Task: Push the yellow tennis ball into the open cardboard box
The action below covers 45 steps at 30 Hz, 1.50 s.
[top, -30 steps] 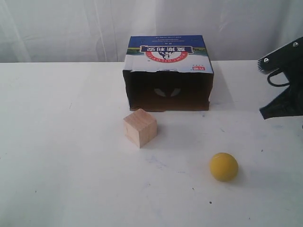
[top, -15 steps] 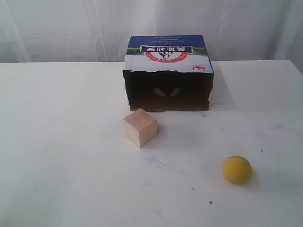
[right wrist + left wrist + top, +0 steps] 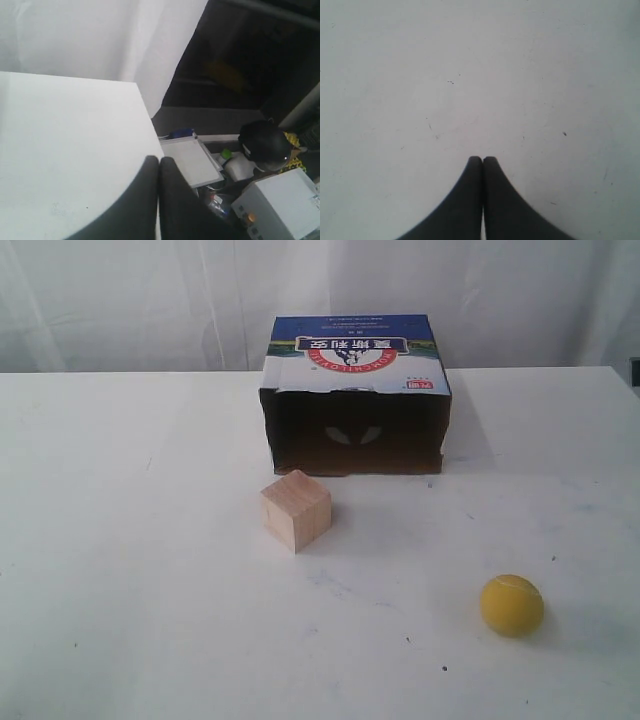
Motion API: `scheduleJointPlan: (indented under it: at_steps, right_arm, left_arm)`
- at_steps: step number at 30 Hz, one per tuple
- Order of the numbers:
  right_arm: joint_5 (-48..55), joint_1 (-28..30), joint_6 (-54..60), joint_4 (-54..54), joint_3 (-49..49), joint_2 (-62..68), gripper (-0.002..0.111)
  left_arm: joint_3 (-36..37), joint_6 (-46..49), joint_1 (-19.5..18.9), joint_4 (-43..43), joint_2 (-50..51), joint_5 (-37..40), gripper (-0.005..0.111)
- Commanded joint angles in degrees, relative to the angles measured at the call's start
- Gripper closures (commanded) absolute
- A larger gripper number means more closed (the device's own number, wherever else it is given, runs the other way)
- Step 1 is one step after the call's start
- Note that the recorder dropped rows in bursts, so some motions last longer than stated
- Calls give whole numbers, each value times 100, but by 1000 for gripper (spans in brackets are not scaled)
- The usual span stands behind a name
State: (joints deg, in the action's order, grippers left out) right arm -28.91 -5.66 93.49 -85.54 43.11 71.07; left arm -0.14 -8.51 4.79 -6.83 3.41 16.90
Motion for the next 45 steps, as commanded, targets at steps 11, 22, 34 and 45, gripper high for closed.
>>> scheduleJointPlan:
  at_steps: [11, 22, 34, 45]
  right_arm:
    - [2050, 60, -8130, 7381, -771, -496, 108]
    - [6864, 100, -7872, 7579, -8, -302, 108]
    - [6994, 100, -6538, 5508, 40, 815, 108]
    - [6868, 100, -6027, 4890, 45, 1487, 108]
  left_arm:
    - [14, -44, -13, 33, 2, 31, 107]
    - [14, -44, -13, 33, 2, 31, 107]
    - [14, -44, -13, 33, 2, 31, 107]
    - [14, -44, -13, 33, 2, 31, 107]
